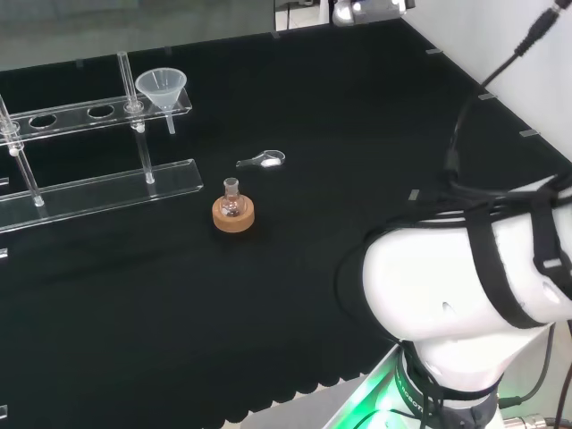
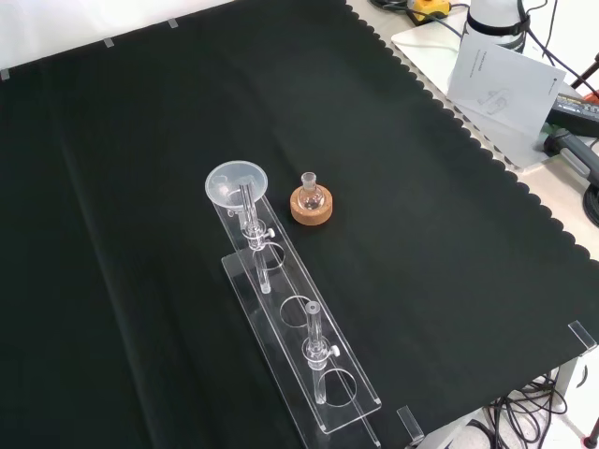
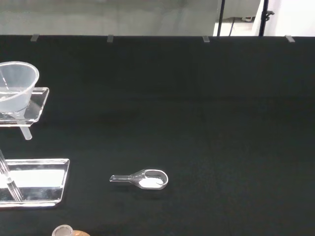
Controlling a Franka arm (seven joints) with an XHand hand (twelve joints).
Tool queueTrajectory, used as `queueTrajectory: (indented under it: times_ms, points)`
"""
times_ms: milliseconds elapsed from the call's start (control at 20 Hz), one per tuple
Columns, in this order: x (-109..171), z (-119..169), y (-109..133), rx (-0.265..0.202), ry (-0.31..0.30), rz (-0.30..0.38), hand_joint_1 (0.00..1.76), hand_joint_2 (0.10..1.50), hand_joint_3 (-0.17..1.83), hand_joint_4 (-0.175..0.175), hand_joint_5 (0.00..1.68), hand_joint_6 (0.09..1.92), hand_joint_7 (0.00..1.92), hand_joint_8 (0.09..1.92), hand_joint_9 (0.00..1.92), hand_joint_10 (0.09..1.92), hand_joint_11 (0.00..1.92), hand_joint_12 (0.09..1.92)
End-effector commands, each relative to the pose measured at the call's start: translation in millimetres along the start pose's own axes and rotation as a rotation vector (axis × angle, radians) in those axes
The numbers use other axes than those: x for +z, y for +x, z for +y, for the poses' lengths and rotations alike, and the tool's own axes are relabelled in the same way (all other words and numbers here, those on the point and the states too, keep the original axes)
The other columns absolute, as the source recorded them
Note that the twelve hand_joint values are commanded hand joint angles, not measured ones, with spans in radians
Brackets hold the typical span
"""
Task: Pick up the funnel from the transparent funnel stand.
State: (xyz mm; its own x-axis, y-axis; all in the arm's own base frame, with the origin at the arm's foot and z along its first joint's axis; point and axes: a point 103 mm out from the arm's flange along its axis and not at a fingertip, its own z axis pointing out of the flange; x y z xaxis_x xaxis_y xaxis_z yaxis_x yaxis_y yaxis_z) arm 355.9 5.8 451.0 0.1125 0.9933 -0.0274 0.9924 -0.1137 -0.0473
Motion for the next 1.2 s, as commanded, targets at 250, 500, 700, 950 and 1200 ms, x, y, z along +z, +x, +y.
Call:
queueTrajectory:
  times_ms: [250, 500, 700, 950, 1200]
  points:
    - [29, 86, 56, -0.111, 0.065, -0.036, 0.06, 1.18, 0.31, 0.004, 0.25, 0.09, 0.03, 0.28, 0.09, 0.61, 0.00, 1.34]
    - [41, 103, 82, -0.154, 0.099, -0.069, 0.13, 1.15, 0.29, 0.001, 0.24, 0.09, 0.02, 0.30, 0.10, 0.62, 0.00, 1.35]
    - [51, 108, 100, -0.198, 0.128, -0.095, 0.27, 1.07, 0.25, 0.007, 0.22, 0.09, 0.04, 0.33, 0.11, 0.63, 0.00, 1.35]
    - [56, 116, 122, -0.223, 0.158, -0.114, 0.39, 0.98, 0.23, 0.011, 0.21, 0.09, 0.04, 0.39, 0.12, 0.66, 0.00, 1.37]
    - [65, 118, 139, -0.267, 0.202, -0.114, 0.42, 0.90, 0.23, 0.009, 0.22, 0.09, 0.03, 0.50, 0.14, 0.70, 0.00, 1.45]
